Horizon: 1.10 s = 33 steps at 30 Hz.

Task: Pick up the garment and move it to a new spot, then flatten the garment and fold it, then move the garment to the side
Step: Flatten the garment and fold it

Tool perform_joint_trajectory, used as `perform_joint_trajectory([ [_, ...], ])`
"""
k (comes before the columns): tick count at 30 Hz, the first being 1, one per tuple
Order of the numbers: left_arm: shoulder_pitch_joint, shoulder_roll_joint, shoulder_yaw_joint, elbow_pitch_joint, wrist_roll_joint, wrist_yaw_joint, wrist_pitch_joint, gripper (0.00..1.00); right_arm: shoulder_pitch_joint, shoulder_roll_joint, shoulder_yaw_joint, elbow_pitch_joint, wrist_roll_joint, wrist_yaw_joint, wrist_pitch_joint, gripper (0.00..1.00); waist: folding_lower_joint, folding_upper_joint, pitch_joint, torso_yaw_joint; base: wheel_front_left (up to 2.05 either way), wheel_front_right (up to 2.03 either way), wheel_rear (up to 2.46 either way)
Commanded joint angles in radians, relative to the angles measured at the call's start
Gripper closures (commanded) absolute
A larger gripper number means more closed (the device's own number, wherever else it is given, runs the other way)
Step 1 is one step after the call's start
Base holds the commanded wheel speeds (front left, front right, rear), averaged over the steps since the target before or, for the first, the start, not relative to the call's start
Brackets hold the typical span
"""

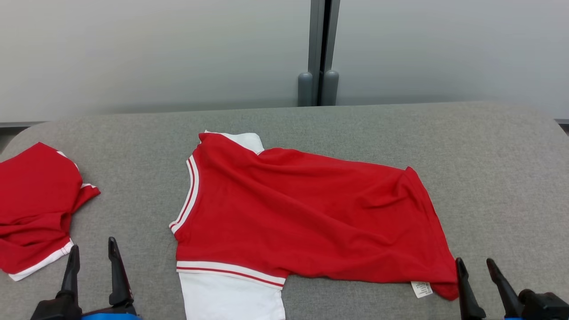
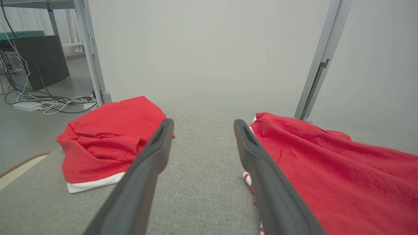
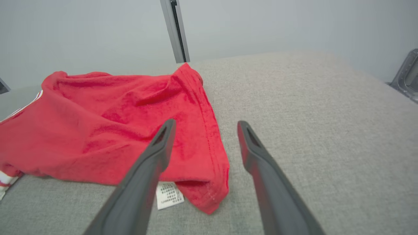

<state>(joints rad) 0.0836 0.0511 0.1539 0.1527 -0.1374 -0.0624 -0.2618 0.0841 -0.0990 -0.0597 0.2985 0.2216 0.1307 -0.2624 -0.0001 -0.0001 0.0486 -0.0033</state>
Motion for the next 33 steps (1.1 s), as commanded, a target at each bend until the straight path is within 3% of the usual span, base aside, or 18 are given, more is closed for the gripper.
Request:
perform_joint_trajectory([
  [1, 0.012, -0.001, -0.003, 0.004, 0.015, -0.006, -0.004, 0.00, -0.007, 0.009, -0.002, -0.025, -0.009, 0.000, -0.004, 0.00, 0.0001, 0.0001, -0.008, 0.000, 0.00, 0.00, 0.00],
  [12, 0.026, 0.005, -0.033, 0.030, 0.091, -0.022, -0.004, 0.00, 0.027, 0.040, 0.041, -0.149, -0.039, 0.000, -0.004, 0.00, 0.0001, 0.0001, -0.050, 0.021, 0.00, 0.00, 0.00],
  [33, 0.008, 0.010, -0.078, 0.099, 0.066, -0.043, -0.004, 0.00, 0.042, 0.048, 0.074, -0.102, -0.072, 0.000, -0.004, 0.00, 0.0001, 0.0001, -0.068, 0.034, 0.00, 0.00, 0.00],
])
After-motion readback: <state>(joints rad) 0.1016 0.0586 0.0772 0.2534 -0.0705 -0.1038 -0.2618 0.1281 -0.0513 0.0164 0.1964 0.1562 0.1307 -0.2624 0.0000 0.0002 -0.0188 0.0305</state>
